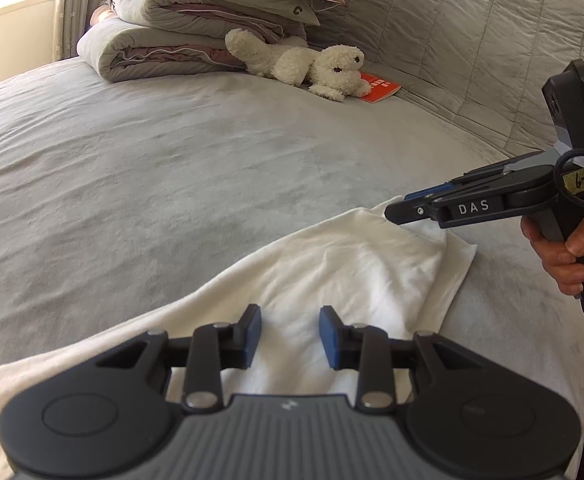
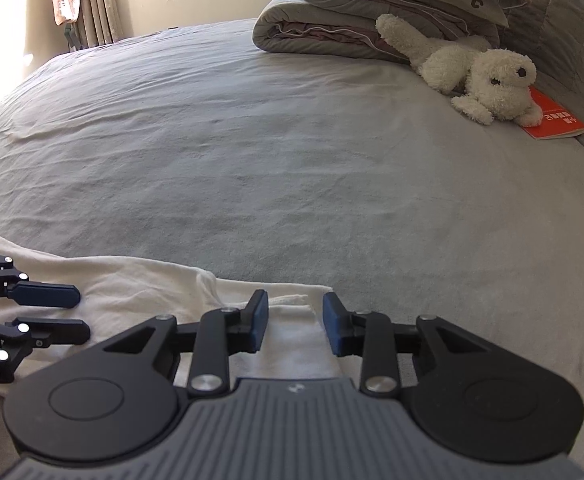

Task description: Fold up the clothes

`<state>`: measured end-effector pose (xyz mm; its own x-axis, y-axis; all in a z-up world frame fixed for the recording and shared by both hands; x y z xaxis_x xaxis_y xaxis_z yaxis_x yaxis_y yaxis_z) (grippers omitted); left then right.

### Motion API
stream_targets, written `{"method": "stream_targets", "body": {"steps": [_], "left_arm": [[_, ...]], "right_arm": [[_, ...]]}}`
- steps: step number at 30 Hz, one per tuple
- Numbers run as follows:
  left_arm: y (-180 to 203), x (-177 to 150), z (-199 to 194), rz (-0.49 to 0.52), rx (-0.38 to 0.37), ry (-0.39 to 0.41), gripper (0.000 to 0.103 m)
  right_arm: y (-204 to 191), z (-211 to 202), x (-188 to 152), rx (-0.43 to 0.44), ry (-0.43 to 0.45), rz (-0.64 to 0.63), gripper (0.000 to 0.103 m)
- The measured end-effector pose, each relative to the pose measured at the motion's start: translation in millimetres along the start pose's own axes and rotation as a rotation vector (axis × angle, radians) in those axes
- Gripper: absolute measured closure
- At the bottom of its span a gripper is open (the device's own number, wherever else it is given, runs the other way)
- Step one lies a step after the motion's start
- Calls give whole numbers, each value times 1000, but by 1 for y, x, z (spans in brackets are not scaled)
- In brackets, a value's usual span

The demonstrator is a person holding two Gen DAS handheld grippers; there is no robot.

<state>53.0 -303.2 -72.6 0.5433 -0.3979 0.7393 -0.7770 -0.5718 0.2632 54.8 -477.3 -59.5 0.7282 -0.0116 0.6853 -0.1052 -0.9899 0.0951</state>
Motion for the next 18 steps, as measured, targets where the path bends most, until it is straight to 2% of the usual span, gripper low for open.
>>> {"method": "stream_targets", "body": {"steps": [3, 6, 10, 15, 18], "left_arm": [[0, 0, 0, -3, -1, 10, 69], [-1, 0, -1, -10, -7, 30, 69], [-5, 1, -4, -42, -28, 52, 69], [-8, 2, -6, -71, -36, 53, 69], [-7, 3, -14, -70, -24, 51, 69]], "right_arm": [[-6, 2, -3, -1, -4, -19, 101], [-6, -5, 4, -43, 36, -35, 101], [13, -14, 15, -112, 85, 24, 101], [14, 8, 5, -128, 25, 39, 101], [12, 10, 4, -136, 16, 33, 96]]}}
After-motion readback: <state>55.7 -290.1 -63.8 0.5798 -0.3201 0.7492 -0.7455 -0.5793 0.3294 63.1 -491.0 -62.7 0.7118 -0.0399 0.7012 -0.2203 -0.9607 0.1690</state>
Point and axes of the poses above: each gripper's, at about its wrist camera, not at the fingertips, and z roughly the way its jaws point, y to its right, x to its top, the point moved 9 cm from there along z, roughly the way its jaws point, and after that the axes turned 8 degrees about -x, right-handed, at the moved point
